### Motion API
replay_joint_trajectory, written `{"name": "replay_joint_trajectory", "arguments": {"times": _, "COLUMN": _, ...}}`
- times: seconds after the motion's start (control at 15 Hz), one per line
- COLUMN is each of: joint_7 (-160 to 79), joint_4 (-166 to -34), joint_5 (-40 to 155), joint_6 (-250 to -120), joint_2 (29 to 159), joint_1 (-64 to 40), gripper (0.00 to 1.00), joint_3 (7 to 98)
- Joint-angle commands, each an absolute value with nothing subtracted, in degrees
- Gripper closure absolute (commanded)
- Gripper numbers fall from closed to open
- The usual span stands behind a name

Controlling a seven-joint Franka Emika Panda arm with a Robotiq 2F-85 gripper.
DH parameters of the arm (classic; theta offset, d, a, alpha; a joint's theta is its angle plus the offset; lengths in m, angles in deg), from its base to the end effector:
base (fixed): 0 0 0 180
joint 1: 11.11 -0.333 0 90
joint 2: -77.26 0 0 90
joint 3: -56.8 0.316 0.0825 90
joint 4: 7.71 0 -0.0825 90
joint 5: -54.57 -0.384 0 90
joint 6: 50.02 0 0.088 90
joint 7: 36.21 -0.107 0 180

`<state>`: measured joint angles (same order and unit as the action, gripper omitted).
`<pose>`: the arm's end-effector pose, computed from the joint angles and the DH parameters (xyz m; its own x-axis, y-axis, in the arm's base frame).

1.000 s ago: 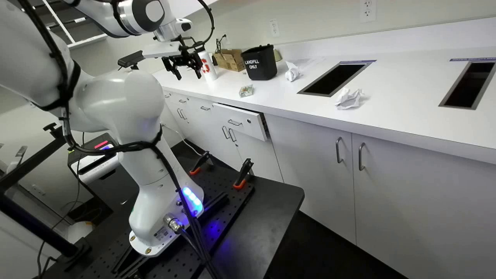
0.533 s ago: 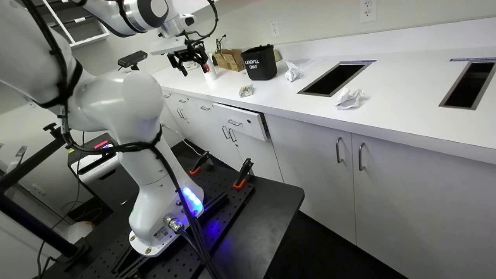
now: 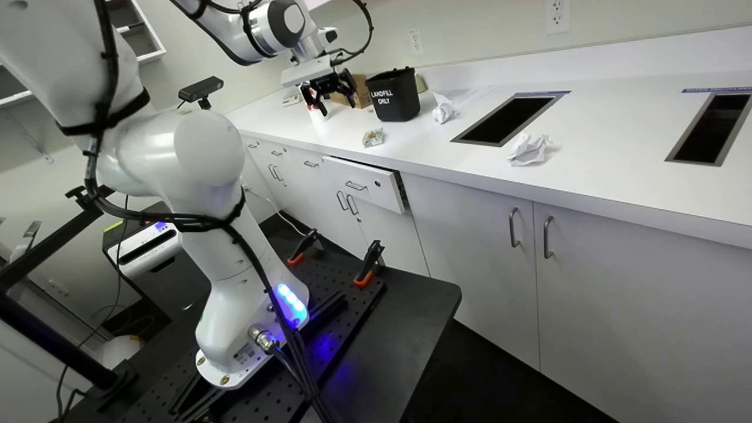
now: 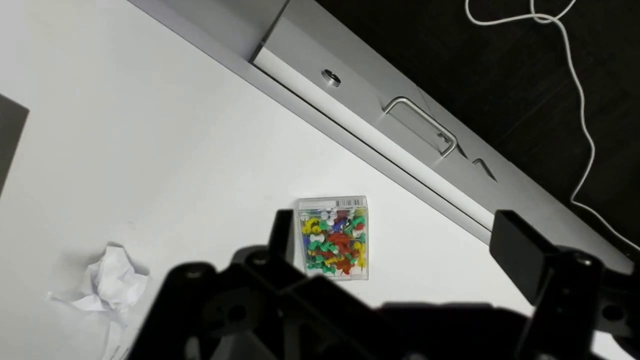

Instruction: Move the clear case to the left

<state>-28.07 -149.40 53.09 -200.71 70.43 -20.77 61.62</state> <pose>0.4732 0.1216 0.3650 0.8943 0.3563 0.2708 0.3620 -0.9317 0.0303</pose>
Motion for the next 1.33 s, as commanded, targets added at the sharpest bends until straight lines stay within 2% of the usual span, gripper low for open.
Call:
{"name": "replay_joint_trajectory", "arguments": {"times": 0.0, "joint_7": -29.21, "joint_4": -143.16, "joint_5": 55.70, "joint_6": -205.78, "joint_2": 81.27, "joint_1": -19.13, "gripper": 0.00, "joint_3": 62.14}}
{"name": "replay_joint_trajectory", "arguments": {"times": 0.2, "joint_7": -35.24, "joint_4": -142.01, "joint_5": 63.66, "joint_6": -209.73, "joint_2": 85.84, "joint_1": -19.79, "gripper": 0.00, "joint_3": 61.48}}
{"name": "replay_joint_trajectory", "arguments": {"times": 0.27, "joint_7": -31.18, "joint_4": -143.66, "joint_5": 59.43, "joint_6": -208.31, "joint_2": 83.48, "joint_1": -18.92, "gripper": 0.00, "joint_3": 62.26}}
{"name": "replay_joint_trajectory", "arguments": {"times": 0.67, "joint_7": -33.53, "joint_4": -142.13, "joint_5": 62.45, "joint_6": -209.28, "joint_2": 86.22, "joint_1": -19.28, "gripper": 0.00, "joint_3": 62.03}}
{"name": "replay_joint_trajectory", "arguments": {"times": 1.27, "joint_7": -32.62, "joint_4": -129.68, "joint_5": 63.11, "joint_6": -205.71, "joint_2": 97.12, "joint_1": -19.70, "gripper": 0.00, "joint_3": 61.88}}
